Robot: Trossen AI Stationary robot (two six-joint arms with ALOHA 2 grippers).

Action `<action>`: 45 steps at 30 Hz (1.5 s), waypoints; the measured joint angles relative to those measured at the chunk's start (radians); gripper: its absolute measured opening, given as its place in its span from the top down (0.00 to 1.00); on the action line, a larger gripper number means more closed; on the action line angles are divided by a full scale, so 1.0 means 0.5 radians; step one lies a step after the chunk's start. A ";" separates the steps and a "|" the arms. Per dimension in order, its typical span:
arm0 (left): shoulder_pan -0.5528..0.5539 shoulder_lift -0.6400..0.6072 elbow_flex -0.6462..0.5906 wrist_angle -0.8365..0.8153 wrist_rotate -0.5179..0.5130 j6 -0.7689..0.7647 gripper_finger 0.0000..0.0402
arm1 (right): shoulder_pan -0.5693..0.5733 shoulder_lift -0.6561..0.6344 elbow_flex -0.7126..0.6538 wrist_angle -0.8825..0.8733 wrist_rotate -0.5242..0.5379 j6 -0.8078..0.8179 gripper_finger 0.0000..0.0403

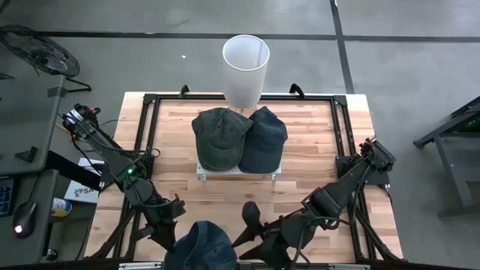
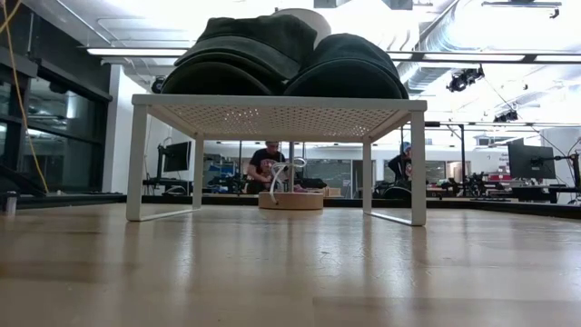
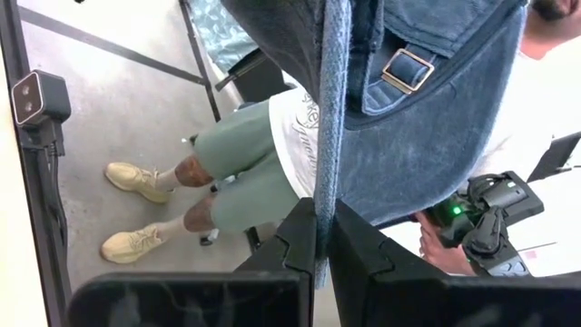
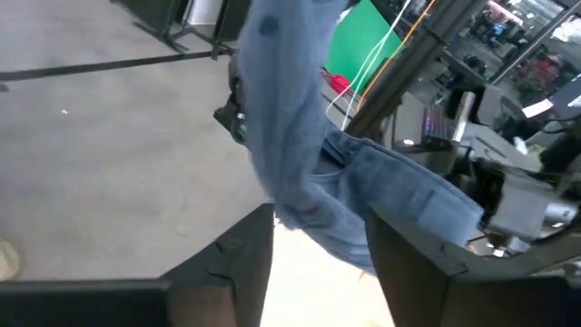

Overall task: Pick & Place hat
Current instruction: Stack the blue cap on the blue cap on the shelf

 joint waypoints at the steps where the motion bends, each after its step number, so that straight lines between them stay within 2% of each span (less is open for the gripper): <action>1: 0.000 0.000 0.000 0.000 0.000 -0.005 0.97 | 0.001 0.000 0.000 0.000 -0.006 0.017 0.58; 8: 0.000 0.000 0.000 0.000 -0.004 -0.037 0.97 | 0.002 0.018 0.000 0.009 -0.076 0.027 0.43; 17: 0.000 0.000 0.000 0.013 -0.006 -0.043 0.97 | 0.002 0.096 0.000 0.169 -0.060 -0.123 0.45; 30: 0.000 0.000 0.000 0.016 -0.006 -0.045 0.97 | 0.018 0.096 -0.001 0.101 0.046 -0.191 0.67; 45: -0.001 0.000 0.000 0.017 -0.021 -0.070 0.97 | 0.016 0.096 0.000 0.101 -0.017 -0.167 0.96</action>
